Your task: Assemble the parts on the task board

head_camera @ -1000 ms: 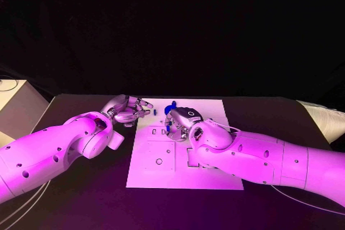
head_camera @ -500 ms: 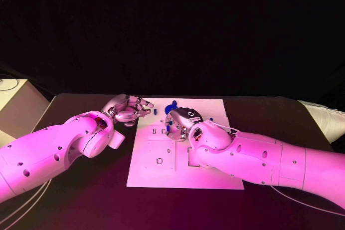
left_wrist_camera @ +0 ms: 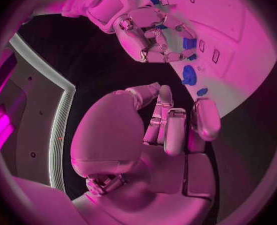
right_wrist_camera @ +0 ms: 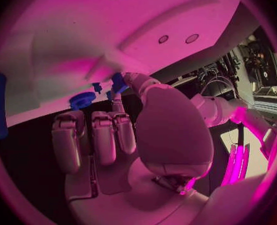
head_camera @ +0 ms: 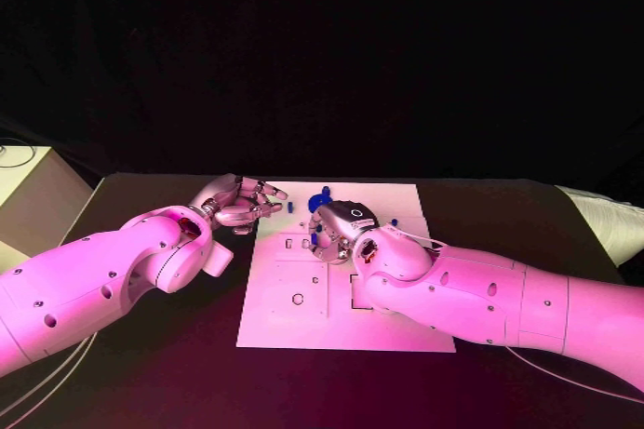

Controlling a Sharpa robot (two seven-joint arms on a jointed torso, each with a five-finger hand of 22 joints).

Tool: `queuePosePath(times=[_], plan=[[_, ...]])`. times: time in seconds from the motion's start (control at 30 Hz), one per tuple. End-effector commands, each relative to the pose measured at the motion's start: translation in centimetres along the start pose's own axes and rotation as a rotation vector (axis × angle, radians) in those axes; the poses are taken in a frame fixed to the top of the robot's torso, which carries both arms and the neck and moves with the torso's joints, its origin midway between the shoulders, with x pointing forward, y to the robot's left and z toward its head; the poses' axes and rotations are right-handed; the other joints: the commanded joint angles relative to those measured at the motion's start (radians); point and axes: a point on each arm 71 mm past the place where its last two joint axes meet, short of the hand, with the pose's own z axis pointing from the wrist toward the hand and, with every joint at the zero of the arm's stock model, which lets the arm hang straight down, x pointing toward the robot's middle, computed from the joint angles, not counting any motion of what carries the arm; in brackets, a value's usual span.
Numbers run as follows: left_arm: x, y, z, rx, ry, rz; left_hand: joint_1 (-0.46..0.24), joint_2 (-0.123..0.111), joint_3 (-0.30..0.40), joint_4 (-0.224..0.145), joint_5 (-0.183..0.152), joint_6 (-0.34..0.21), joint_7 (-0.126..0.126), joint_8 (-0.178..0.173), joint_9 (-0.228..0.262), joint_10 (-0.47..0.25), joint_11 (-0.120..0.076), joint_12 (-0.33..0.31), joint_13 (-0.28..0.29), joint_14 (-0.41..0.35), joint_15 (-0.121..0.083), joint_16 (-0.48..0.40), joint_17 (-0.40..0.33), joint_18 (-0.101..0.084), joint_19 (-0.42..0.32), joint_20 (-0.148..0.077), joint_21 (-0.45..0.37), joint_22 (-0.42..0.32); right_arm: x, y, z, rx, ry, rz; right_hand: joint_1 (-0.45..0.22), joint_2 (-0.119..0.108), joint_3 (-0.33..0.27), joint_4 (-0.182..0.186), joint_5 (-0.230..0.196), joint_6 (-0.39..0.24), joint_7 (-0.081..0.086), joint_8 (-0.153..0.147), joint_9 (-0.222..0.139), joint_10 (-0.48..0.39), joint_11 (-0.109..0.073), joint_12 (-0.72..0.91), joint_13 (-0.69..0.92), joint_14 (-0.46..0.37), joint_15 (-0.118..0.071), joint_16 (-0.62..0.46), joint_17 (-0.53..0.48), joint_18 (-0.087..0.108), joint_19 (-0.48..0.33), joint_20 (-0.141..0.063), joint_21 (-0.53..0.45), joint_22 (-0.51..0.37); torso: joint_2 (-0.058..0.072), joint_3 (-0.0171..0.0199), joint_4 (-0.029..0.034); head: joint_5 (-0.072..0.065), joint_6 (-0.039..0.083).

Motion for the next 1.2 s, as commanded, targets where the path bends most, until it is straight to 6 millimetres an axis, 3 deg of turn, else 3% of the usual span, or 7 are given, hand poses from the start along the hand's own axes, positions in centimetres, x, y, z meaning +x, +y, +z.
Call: queuePosePath(times=[0.03, 1.2], plan=[[0.19, -0.13, 0.04, 0.004, 0.014, -0.009, -0.004, -0.005, 0.005, 0.002, 0.001, 0.001, 0.008, -0.006, -0.001, -0.008, 0.0, 0.002, -0.002, 0.032, 0.009, -0.004, 0.12, -0.004, -0.003, 0.002, -0.005, 0.001, 0.18, 0.12, -0.06, -0.007, -0.007, -0.012, 0.001, -0.001, 0.003, 0.002, -0.004, -0.003, -0.003, 0.007, 0.001, 0.082, 0.001, -0.001, 0.242, 0.103, 0.003, 0.004, 0.263, -0.014, 0.105, 0.005, 0.002, 0.263, 0.0, -0.0001, -0.0004, 0.002, -0.002], [0.09, 0.03, 0.01, -0.006, 0.02, -0.008, -0.005, -0.005, 0.005, 0.002, 0.001, 0.0, 0.008, -0.006, -0.001, -0.009, 0.001, 0.002, -0.002, 0.032, 0.009, -0.004, 0.12, -0.004, -0.003, 0.002, -0.005, 0.001, 0.18, 0.6, -0.45, -0.039, -0.062, 0.028, 0.0, -0.003, 0.003, 0.002, -0.009, -0.005, -0.002, 0.007, 0.001, 0.082, 0.002, -0.001, 0.242, 0.103, 0.003, 0.004, 0.263, -0.014, 0.105, 0.005, 0.002, 0.263, -0.001, -0.0002, -0.0002, 0.001, -0.008]])
